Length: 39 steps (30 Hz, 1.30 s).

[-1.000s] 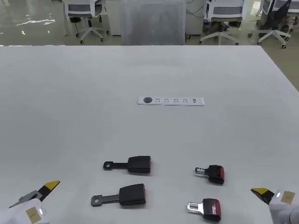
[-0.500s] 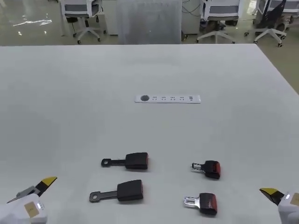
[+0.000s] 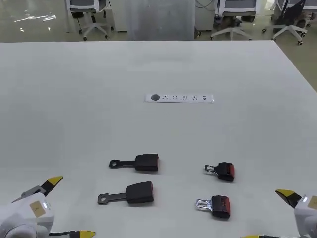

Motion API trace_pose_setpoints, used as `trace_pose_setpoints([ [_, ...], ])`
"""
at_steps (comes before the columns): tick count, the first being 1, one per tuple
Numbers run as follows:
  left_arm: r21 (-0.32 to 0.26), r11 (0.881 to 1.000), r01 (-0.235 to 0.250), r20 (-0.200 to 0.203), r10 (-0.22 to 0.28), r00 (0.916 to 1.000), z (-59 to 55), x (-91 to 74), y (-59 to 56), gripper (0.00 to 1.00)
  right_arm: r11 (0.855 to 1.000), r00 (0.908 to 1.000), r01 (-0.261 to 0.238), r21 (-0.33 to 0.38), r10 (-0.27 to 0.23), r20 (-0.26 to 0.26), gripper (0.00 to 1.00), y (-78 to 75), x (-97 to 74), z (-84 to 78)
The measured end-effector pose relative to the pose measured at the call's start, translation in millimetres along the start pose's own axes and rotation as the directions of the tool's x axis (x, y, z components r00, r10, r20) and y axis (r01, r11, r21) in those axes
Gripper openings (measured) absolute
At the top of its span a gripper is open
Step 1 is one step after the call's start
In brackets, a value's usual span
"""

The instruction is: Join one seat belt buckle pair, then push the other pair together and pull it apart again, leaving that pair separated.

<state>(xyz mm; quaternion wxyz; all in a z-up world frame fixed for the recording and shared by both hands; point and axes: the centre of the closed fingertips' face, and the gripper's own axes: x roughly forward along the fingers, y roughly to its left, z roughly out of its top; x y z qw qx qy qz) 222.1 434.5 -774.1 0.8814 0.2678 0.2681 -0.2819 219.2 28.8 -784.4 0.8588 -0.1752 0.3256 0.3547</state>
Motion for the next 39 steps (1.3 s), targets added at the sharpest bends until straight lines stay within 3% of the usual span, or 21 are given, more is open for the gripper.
trace_pose_setpoints([
  [8,-0.012,0.999,0.033,-0.011,-0.033,0.9994,-1.1,3.7,-5.8,0.99,0.999,1.0,0.007,0.053,-0.007,-0.001,0.86,-4.9,-6.4,-3.2],
  [12,-0.023,0.999,0.026,-0.013,-0.026,0.9996,-1.8,2.7,-3.3,0.98,0.999,1.0,-0.002,0.034,0.002,0.005,0.85,-3.7,-3.9,0.1],
  [15,-0.06,0.997,0.056,-0.063,-0.06,0.9962,-10.8,0.2,-8.8,0.88,1.0,1.0,-0.004,0.027,0.003,0.003,0.84,-5.1,-1.1,3.2],
  [17,-0.053,0.997,0.051,-0.068,-0.055,0.9962,-11.9,-0.1,-7.8,0.86,1.0,1.0,0.008,0.01,-0.008,-0.006,0.83,-7.7,-0.5,4.0],
  [21,-0.039,0.998,0.041,-0.063,-0.043,0.9971,-8.8,-1.1,-4.5,0.86,1.0,0.9999,-0.014,-0.021,0.014,-0.001,0.76,-5.5,-0.1,9.2],
  [29,-0.038,0.997,0.073,-0.078,-0.076,0.994,-5.7,-1.8,-9.2,0.83,0.999,0.9994,-0.035,-0.038,0.035,-0.009,0.76,-6.0,3.3,13.0],
  [30,-0.029,0.995,0.096,-0.089,-0.098,0.9911,-6.5,-2.0,-12.7,0.81,0.997,0.999,-0.042,-0.059,0.041,-0.015,0.76,-6.1,3.8,12.5],
  [31,0.015,0.991,0.136,-0.131,-0.132,0.9825,-12.2,-2.9,-17.3,0.75,0.994,0.9992,-0.026,-0.104,0.023,-0.032,0.76,-9.7,4.3,11.5],
  [32,0.054,0.988,0.144,-0.183,-0.132,0.9741,-20.5,-4.1,-17.5,0.72,0.988,0.9987,-0.012,-0.156,0.004,-0.05,0.76,-13.0,4.5,10.3],
  [33,0.037,0.985,0.167,-0.195,-0.157,0.9682,-22.9,-3.3,-24.4,0.7,0.983,0.9978,-0.03,-0.18,0.019,-0.063,0.75,-10.3,6.3,9.7],
  [35,0.022,0.982,0.19,-0.186,-0.183,0.9654,-20.7,0.0,-33.2,0.72,0.985,0.9979,-0.04,-0.166,0.031,-0.057,0.75,-8.3,9.2,11.4],
  [39,0.083,0.969,0.232,-0.206,-0.211,0.9554,-20.4,7.6,-41.9,0.72,0.978,0.9965,-0.061,-0.201,0.048,-0.068,0.74,-6.2,12.3,14.3],
])
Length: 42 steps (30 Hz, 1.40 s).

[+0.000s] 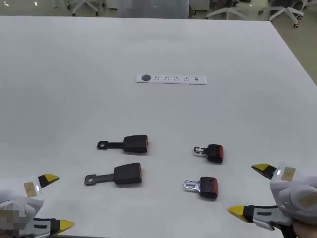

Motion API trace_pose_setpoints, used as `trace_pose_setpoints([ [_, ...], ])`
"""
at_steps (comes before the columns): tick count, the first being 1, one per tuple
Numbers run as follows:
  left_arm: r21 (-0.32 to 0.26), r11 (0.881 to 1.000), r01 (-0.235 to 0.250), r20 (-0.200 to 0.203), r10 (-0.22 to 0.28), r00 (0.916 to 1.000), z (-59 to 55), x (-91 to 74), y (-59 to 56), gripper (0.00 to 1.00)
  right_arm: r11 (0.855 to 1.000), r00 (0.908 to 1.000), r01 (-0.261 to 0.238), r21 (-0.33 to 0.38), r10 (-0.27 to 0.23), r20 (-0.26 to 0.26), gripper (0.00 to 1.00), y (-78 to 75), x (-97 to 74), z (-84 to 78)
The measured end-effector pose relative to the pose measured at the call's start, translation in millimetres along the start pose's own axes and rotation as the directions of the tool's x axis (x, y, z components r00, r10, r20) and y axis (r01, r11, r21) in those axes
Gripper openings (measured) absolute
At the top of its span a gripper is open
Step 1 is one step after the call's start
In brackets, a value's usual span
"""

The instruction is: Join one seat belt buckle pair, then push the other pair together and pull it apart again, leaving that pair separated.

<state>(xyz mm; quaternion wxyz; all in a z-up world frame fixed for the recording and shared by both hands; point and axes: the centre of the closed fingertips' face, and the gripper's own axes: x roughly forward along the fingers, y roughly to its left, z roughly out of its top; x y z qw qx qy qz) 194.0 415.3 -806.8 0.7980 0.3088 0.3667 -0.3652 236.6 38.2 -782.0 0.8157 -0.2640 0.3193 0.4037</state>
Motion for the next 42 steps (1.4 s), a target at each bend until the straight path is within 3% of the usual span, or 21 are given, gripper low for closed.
trace_pose_setpoints([
  [4,0.02,1.0,0.004,0.027,-0.004,0.9996,11.6,6.5,10.8,0.72,0.999,0.999,-0.042,-0.025,0.042,-0.015,0.72,4.7,6.1,2.2],
  [10,0.065,0.997,0.028,0.081,-0.033,0.9962,42.9,28.6,18.5,0.68,0.994,0.9952,-0.084,-0.068,0.08,-0.056,0.64,9.0,19.3,-1.6],
  [15,0.114,0.993,0.029,0.08,-0.038,0.9961,59.4,50.1,21.2,0.61,0.986,0.9887,-0.14,-0.096,0.133,-0.068,0.6,13.3,29.0,0.1],
  [18,0.087,0.994,0.06,0.099,-0.068,0.9927,70.7,60.3,20.5,0.57,0.981,0.9873,-0.153,-0.117,0.147,-0.061,0.57,13.7,34.7,2.5],
  [19,0.089,0.994,0.059,0.099,-0.068,0.9928,72.5,63.3,22.0,0.55,0.974,0.9821,-0.182,-0.137,0.173,-0.074,0.54,16.9,36.8,1.3],
  [22,0.093,0.993,0.079,0.1,-0.088,0.9911,82.4,74.8,21.9,0.47,0.967,0.9783,-0.201,-0.154,0.19,-0.082,0.51,17.9,43.2,2.9],
  [24,0.098,0.991,0.091,0.093,-0.1,0.9907,85.7,80.1,19.2,0.45,0.964,0.9758,-0.213,-0.159,0.201,-0.085,0.49,18.5,47.5,4.1],
  [27,0.166,0.977,0.13,0.068,-0.143,0.9874,88.4,89.7,8.9,0.44,0.956,0.9682,-0.242,-0.165,0.227,-0.105,0.48,20.2,56.9,3.5],
  [29,0.179,0.972,0.155,0.042,-0.165,0.9854,86.3,94.6,4.4,0.45,0.949,0.9598,-0.27,-0.16,0.253,-0.122,0.46,23.9,61.5,2.6],
  [31,0.196,0.964,0.178,0.022,-0.186,0.9824,83.9,98.2,1.5,0.47,0.945,0.9591,-0.274,-0.176,0.256,-0.121,0.46,24.7,65.8,5.1],
  [36,0.226,0.958,0.178,0.008,-0.184,0.9828,84.7,102.6,6.2,0.45,0.936,0.9501,-0.302,-0.181,0.28,-0.137,0.43,25.5,74.5,4.6],
  [42,0.261,0.941,0.215,-0.003,-0.222,0.975,91.2,109.3,5.5,0.44,0.929,0.941,-0.327,-0.171,0.304,-0.149,0.43,20.9,84.6,2.7],
])
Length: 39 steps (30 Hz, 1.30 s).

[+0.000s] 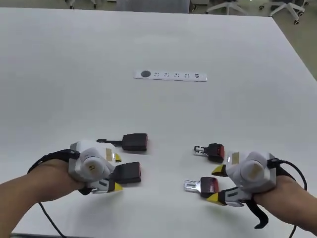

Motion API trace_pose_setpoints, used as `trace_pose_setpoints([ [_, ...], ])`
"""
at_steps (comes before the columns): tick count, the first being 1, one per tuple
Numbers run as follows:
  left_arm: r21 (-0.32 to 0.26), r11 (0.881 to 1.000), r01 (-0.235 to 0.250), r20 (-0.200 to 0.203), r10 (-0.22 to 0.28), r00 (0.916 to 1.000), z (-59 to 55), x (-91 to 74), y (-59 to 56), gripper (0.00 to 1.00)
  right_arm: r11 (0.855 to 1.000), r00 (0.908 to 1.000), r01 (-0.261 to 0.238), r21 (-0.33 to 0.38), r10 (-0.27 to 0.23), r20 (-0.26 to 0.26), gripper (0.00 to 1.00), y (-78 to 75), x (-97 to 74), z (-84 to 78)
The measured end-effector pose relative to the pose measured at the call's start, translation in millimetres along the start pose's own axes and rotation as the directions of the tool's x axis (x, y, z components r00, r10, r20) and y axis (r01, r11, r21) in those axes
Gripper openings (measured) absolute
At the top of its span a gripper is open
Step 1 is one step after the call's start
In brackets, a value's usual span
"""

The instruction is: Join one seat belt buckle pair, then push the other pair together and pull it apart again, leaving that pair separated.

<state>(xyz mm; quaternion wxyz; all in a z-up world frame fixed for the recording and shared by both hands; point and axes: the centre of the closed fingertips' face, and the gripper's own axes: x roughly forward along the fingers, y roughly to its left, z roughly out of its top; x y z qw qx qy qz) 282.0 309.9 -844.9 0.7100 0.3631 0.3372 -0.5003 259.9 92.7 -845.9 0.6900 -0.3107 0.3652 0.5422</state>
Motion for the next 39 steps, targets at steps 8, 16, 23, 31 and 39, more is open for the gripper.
trace_pose_setpoints([
  [8,0.021,0.997,0.07,-0.028,-0.069,0.9972,-1.2,7.3,-2.0,0.37,0.999,0.9991,-0.036,-0.007,0.036,-0.022,0.36,0.9,8.6,-2.7],
  [16,0.112,0.991,0.074,-0.061,-0.068,0.9959,-3.3,11.4,-3.0,0.33,0.998,0.9974,-0.054,-0.04,0.052,-0.05,0.34,-0.9,11.7,-7.1],
  [23,0.14,0.987,0.08,-0.065,-0.072,0.9953,-2.8,10.5,-4.1,0.33,0.996,0.9959,-0.08,-0.023,0.079,-0.044,0.33,-1.5,12.2,-7.8],
  [31,0.155,0.984,0.092,-0.051,-0.085,0.9951,-2.4,10.8,-4.2,0.33,0.996,0.9951,-0.084,-0.036,0.082,-0.057,0.34,0.2,13.7,-8.3],
  [39,0.205,0.97,0.127,-0.093,-0.11,0.9897,-0.6,12.2,-6.7,0.33,0.994,0.9939,-0.088,-0.062,0.083,-0.073,0.34,0.4,14.1,-8.9],
])
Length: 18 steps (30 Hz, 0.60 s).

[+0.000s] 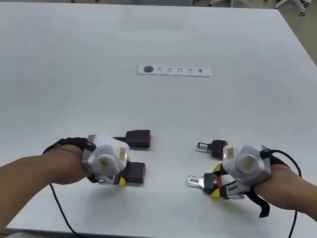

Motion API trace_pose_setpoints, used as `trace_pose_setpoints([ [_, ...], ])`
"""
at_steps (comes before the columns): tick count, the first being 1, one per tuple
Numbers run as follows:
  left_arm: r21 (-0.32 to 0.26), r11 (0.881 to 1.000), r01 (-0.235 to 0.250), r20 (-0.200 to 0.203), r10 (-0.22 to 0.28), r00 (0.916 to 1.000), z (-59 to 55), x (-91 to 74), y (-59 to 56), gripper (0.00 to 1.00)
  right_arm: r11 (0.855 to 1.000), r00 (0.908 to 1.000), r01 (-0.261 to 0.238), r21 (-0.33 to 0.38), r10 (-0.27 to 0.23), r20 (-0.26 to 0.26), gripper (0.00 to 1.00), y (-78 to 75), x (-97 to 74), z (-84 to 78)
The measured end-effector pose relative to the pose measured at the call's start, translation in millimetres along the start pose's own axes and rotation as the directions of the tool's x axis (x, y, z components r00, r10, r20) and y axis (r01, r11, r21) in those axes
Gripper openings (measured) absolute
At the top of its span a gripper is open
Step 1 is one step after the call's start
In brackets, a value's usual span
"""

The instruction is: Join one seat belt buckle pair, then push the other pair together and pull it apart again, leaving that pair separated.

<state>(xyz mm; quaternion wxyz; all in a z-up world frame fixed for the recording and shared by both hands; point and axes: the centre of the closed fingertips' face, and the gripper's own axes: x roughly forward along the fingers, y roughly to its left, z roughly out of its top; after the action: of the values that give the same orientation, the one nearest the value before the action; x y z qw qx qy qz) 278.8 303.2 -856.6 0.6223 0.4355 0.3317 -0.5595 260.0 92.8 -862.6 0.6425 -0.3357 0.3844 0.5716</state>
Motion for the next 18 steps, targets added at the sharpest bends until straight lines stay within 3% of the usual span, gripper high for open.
trace_pose_setpoints([
  [18,-0.008,1.0,0.01,-0.027,-0.01,0.9996,0.1,0.7,-1.1,0.33,1.0,0.9998,0.015,-0.008,-0.015,-0.009,0.35,0.2,1.2,-0.9],
])
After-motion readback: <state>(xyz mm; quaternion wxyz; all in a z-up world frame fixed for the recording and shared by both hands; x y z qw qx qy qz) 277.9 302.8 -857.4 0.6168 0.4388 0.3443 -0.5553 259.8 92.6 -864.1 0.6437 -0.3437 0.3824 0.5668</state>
